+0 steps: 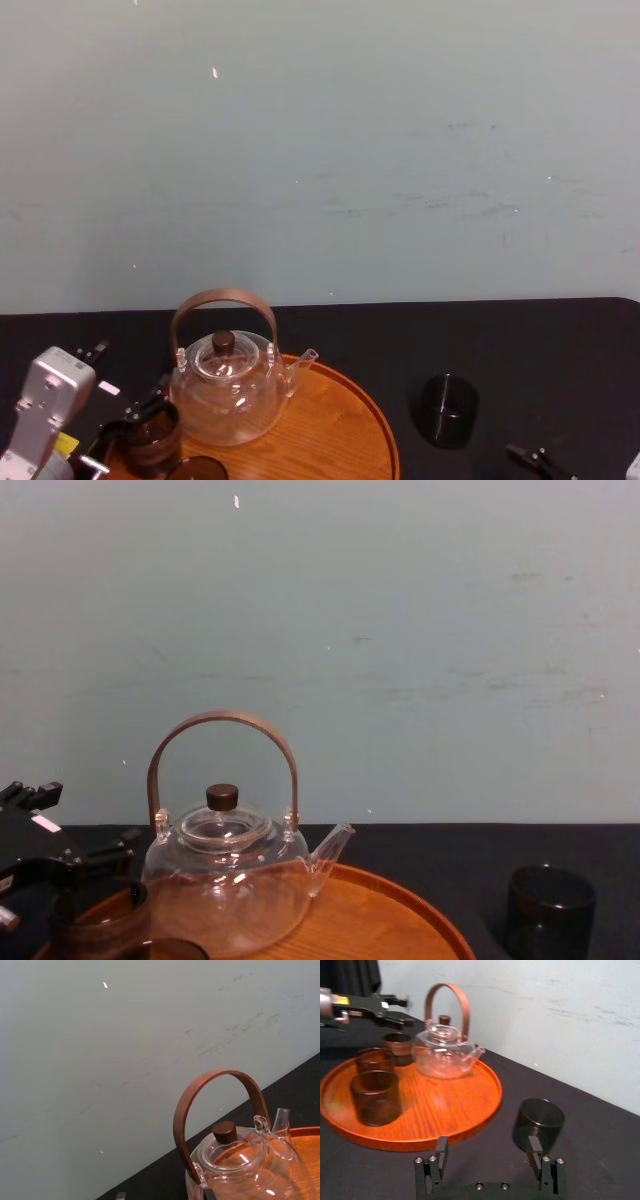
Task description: Pick up the glass from the table and place it on the tray.
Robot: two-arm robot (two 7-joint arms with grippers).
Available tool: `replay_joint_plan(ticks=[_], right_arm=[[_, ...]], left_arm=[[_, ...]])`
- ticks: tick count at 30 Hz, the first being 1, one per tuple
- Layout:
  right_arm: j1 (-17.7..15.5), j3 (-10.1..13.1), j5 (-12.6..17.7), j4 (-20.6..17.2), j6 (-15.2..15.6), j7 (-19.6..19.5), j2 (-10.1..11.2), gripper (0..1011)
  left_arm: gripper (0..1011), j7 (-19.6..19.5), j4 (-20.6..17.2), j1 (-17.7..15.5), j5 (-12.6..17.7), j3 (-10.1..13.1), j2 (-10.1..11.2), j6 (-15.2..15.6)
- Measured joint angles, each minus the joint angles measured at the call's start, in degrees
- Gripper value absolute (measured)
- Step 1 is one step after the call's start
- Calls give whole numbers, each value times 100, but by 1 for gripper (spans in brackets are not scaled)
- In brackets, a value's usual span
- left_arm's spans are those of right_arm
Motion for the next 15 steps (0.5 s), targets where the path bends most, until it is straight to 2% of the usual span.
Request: replay_joint_plan(ticks=[4,9,15], right_arm=[[172,24,74,194,88,58,-55,1002],[616,-26,187,630,279,199,-153,1002],[969,-56,228,977,391,219,-217,1002]], left_arm=[[1001,0,0,0,0,0,0,0],[1001,0,0,0,0,0,0,0],[1001,0,0,0,0,0,0,0]])
